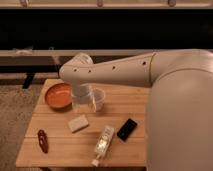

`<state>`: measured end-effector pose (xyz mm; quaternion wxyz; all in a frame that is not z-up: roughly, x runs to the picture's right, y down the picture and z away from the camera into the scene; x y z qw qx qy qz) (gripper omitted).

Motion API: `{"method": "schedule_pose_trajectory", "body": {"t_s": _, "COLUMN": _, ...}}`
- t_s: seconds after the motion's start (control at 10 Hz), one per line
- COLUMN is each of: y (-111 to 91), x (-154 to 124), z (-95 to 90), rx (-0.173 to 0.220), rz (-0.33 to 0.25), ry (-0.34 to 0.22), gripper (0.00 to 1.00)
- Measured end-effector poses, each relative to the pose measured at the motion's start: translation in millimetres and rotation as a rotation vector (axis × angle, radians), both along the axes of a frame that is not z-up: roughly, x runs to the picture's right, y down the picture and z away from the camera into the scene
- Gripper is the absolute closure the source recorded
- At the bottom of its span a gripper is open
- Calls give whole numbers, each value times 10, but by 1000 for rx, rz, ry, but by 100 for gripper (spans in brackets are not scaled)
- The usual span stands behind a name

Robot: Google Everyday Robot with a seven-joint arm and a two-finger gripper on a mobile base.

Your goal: Push the ceramic bowl across the table

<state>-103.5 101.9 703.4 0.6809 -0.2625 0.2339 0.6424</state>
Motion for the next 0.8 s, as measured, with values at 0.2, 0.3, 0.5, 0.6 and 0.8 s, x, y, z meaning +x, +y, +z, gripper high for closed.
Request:
{"method": "schedule_pose_trajectory", "body": {"t_s": 0.2, "y": 0, "x": 0, "z": 0, "rx": 0, "rz": 0, "ry": 0, "gripper": 35}}
{"method": "schedule_pose_trajectory", "body": {"t_s": 0.3, "y": -2, "x": -1, "z": 0, "rx": 0, "rz": 0, "ry": 0, "gripper": 35}}
{"method": "schedule_pose_trajectory", "body": {"t_s": 0.5, "y": -43, "x": -31, "z": -16, "rx": 14, "rz": -11, "ry": -9, "gripper": 35}}
{"method": "schedule_pose_trajectory", "body": {"t_s": 0.6, "y": -107, "x": -89, "z": -31, "rx": 27, "rz": -20, "ry": -20, "gripper": 35}}
{"method": "schedule_pose_trajectory", "body": {"t_s": 0.8, "y": -305, "x": -382, "z": -51, "rx": 53, "rz": -42, "ry": -57, "gripper": 35}}
